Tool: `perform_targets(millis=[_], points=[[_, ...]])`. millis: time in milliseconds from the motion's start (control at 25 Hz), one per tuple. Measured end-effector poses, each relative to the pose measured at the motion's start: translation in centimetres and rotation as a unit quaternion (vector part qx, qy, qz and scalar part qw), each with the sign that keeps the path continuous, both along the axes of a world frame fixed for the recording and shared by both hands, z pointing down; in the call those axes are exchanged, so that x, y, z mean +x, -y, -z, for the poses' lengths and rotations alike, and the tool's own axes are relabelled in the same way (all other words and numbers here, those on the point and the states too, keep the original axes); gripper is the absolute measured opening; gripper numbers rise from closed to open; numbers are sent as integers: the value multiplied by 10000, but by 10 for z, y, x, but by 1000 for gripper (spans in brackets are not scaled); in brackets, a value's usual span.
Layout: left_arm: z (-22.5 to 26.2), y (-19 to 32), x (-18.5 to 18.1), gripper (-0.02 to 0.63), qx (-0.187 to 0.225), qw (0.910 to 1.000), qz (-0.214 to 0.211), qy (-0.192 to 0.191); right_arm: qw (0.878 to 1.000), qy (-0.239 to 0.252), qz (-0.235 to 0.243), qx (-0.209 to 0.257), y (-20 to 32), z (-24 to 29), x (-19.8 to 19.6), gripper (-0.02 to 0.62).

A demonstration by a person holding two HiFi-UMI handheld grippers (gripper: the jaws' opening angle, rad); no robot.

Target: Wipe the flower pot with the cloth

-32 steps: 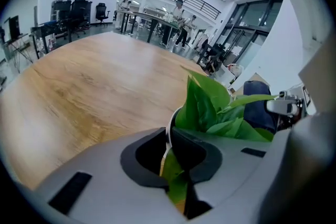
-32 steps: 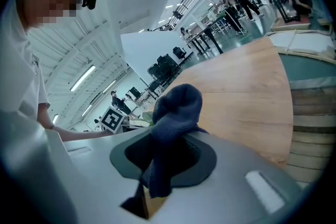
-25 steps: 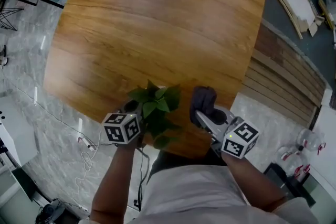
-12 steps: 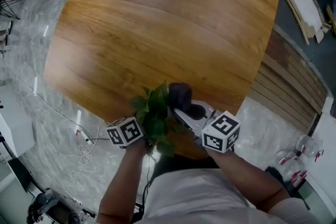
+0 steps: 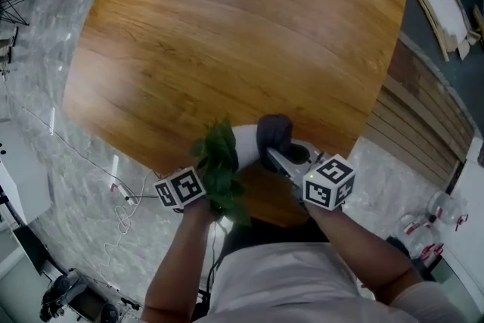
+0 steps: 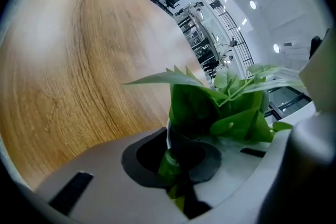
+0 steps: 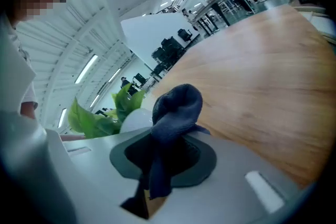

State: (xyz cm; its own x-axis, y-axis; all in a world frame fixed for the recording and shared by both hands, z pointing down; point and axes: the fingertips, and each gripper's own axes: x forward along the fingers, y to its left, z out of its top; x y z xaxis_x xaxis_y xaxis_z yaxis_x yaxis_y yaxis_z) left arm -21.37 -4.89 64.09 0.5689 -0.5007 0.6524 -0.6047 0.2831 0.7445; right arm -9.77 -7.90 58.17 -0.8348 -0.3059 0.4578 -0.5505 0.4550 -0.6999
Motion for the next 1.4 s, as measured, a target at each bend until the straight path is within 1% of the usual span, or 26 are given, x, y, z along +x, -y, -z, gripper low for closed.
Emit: perform_targets(millis=[80, 160, 240, 360, 440, 480, 560, 640, 760, 840, 920, 1000, 1080, 1160, 1240, 1320, 1400], points=[[0, 4, -1, 25, 16, 10000, 10, 8, 9996, -150, -213, -118, 3, -16, 14, 66], [-2, 5, 0, 25, -4, 10000, 48, -15, 9995, -134, -256, -96, 0, -11, 11, 66], [-5, 4, 0, 25, -83, 9998, 157, -81, 9999, 56, -30, 87, -11, 11, -12, 66], [-8, -1, 2, 26, -188, 9993, 278, -150, 9968, 572, 530, 197, -40, 51, -57, 66], [-12, -6, 1, 28, -237, 9993, 269, -102, 9943, 755, 726, 184, -54, 63, -71, 66], [-12, -7, 1, 28, -260, 9992, 267, -107, 9943, 757, 735, 175, -55, 61, -71, 66], [-8, -4, 4, 28, -251, 9991, 286, -173, 9960, 613, 624, 163, -50, 47, -57, 66], [-6, 0, 6, 28, -224, 9990, 322, -226, 9985, 327, 413, 110, -41, 22, -33, 66], [-6, 1, 5, 28, -179, 9990, 347, -225, 9997, -142, -12, -188, -32, -20, 7, 66], [-6, 1, 6, 28, -141, 9993, 284, -176, 9987, -288, -201, -358, -28, -33, 21, 66], [-5, 1, 8, 28, -68, 9999, 115, -6, 9990, -153, -209, -359, -26, -22, 17, 66], [-2, 3, 6, 28, 98, 9993, -156, 335, 9996, 197, 1, -207, -26, 9, -2, 66], [4, 6, 5, 28, 319, 9960, -480, 685, 9979, 592, 264, -77, -29, 41, -22, 66], [10, 8, 8, 28, 522, 9912, -822, 894, 9961, 795, 393, -9, -29, 59, -30, 66], [14, 10, 11, 28, 727, 9847, -1159, 1081, 9971, 680, 349, 45, -26, 51, -21, 66], [17, 11, 12, 28, 895, 9780, -1434, 1224, 9994, 292, 180, 57, -21, 23, 1, 66], [19, 13, 13, 28, 1061, 9713, -1665, 1326, 9998, -115, -40, -155, -17, -13, 26, 66]])
